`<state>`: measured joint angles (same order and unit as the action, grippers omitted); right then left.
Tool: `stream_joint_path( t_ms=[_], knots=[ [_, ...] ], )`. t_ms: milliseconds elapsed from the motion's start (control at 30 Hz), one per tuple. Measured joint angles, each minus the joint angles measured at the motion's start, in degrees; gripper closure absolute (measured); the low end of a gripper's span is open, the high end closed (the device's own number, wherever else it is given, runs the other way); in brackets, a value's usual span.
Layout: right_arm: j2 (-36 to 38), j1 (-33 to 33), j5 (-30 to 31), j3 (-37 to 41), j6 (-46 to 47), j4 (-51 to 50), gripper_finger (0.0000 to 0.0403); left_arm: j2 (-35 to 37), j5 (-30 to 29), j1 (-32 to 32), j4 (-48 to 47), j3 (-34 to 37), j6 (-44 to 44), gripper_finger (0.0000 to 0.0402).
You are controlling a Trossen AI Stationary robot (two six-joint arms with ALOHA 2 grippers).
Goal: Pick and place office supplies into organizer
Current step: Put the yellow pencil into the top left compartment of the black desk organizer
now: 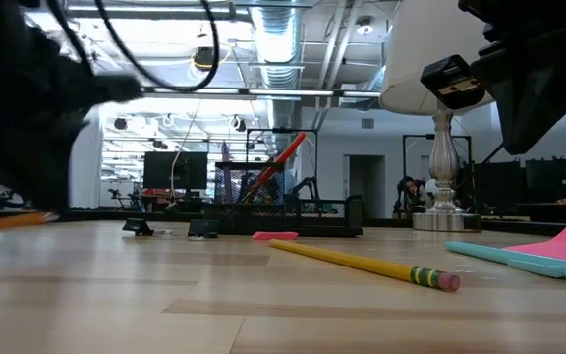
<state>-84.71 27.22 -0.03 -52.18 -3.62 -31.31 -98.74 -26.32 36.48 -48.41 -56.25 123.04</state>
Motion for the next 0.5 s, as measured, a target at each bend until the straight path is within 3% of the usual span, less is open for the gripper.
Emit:
stream_joint_path(
  t_ms=[200,500],
  knots=[
    [0.0,0.0,0.0,0.0,0.0,0.0,0.0401,0.0,-4.4,-2.8,-3.0,-4.4,-8.0,0.0399],
    [0.0,0.0,0.0,0.0,0.0,-0.1,0.0401,0.1,-22.9,-12.1,-23.0,-16.2,-21.5,0.0399]
  ],
)
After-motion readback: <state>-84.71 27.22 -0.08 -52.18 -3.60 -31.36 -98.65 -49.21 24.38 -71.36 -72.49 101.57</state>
